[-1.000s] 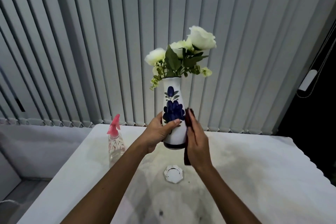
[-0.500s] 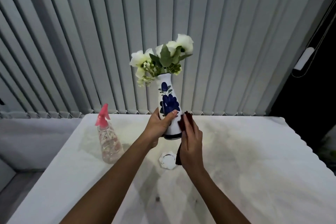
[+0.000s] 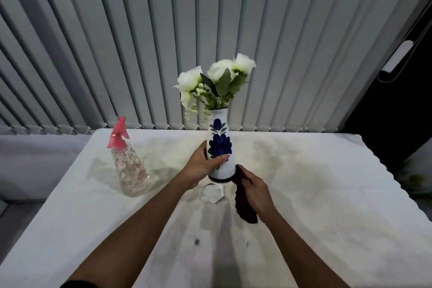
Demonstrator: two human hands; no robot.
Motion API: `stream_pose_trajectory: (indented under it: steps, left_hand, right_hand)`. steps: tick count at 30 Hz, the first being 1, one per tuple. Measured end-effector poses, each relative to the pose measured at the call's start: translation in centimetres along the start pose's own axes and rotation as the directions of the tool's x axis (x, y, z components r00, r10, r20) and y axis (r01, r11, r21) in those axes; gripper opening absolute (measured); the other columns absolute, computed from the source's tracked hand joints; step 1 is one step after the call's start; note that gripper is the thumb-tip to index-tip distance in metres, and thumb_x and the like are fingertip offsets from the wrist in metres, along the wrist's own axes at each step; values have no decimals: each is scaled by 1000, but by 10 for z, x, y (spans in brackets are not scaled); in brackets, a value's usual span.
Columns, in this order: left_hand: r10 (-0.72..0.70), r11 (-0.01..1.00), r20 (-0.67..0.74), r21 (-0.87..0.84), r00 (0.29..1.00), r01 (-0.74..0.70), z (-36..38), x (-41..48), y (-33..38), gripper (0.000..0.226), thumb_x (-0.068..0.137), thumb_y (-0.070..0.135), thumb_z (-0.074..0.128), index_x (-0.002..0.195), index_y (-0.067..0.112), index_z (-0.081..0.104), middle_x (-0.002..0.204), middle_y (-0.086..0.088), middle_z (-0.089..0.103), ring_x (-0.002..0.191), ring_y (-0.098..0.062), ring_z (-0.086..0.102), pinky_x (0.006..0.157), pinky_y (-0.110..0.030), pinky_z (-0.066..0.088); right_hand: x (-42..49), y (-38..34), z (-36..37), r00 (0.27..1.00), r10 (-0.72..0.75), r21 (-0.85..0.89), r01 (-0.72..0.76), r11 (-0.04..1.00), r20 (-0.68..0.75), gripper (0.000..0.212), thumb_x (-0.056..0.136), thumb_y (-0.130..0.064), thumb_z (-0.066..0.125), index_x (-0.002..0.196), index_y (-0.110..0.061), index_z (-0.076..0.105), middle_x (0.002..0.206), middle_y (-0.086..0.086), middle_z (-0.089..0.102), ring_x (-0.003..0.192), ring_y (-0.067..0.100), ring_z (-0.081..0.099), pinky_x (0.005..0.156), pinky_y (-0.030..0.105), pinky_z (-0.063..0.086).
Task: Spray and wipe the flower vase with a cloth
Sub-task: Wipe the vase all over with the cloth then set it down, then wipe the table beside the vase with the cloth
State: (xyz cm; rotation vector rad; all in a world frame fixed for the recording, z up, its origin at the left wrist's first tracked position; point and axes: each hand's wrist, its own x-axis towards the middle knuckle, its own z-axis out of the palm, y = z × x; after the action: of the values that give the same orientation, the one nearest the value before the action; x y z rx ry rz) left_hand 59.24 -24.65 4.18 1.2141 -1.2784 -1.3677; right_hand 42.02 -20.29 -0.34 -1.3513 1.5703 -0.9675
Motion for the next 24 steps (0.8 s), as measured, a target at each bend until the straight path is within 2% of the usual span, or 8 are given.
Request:
stream_pose_trajectory:
  steps: [2,4,6,8,12,17,21,24]
  left_hand:
    - [11,999,44,50,999,-13,-6,1,-13,50,77,14,78,120,19,54,115,2,67,107,-14,64,91,-29,53]
    - [20,997,76,78,997,-26,-10,1,-25,54,76,8,78,121,23,52,116,9,66,103,-2,63,87,-20,52]
    - [24,996,83,87,996,-31,-12,1,-38,55,77,4,77,118,29,50,115,13,64,102,3,63,84,-17,52]
    - [21,996,85,90,996,-28,-14,3,-51,54,77,3,76,116,31,50,116,11,64,103,1,63,86,-18,52]
    - [4,995,74,98,997,-11,-15,8,-73,54,79,2,75,116,31,49,116,12,63,101,5,63,88,-18,51]
    - [-23,992,58,121,998,16,-23,15,-97,58,76,7,78,122,28,48,118,11,63,106,-1,63,90,-23,52]
    - [-39,996,54,86,998,34,-21,18,-108,55,76,1,76,115,29,50,114,8,65,101,-1,65,83,-20,53]
    - [-27,997,54,67,998,23,-20,19,-116,57,76,-1,76,117,30,50,115,7,65,104,-5,65,84,-22,53]
  right_hand:
    - [-1,17,-2,999,44,-153,-40,987,22,44,96,-4,38,129,-27,58,119,3,68,101,20,67,79,17,48]
    - [-5,40,-2,999,32,-361,-22,932,22,44,97,-4,37,132,-22,56,127,9,63,111,27,61,92,26,44]
    - [-12,63,1,999,27,-514,-8,858,28,44,97,-4,38,135,-20,52,131,14,57,115,31,55,97,30,40]
    - [-17,80,5,999,31,-602,-18,798,11,46,96,-5,40,137,-22,49,137,15,51,117,35,51,102,36,41]
    - [-23,95,12,1000,7,-683,8,730,19,51,94,-6,42,142,-23,41,147,13,40,124,37,43,106,46,39]
    - [-30,105,28,998,-63,-757,31,653,-13,50,89,-13,56,137,-24,49,141,18,47,112,44,53,90,50,48]
    - [-34,108,34,1000,4,-816,19,578,26,52,96,-22,43,146,-33,32,156,9,24,133,35,35,102,49,37]
    - [-34,109,34,1000,-19,-816,15,578,5,51,94,-21,47,143,-32,38,154,11,29,130,38,38,100,50,38]
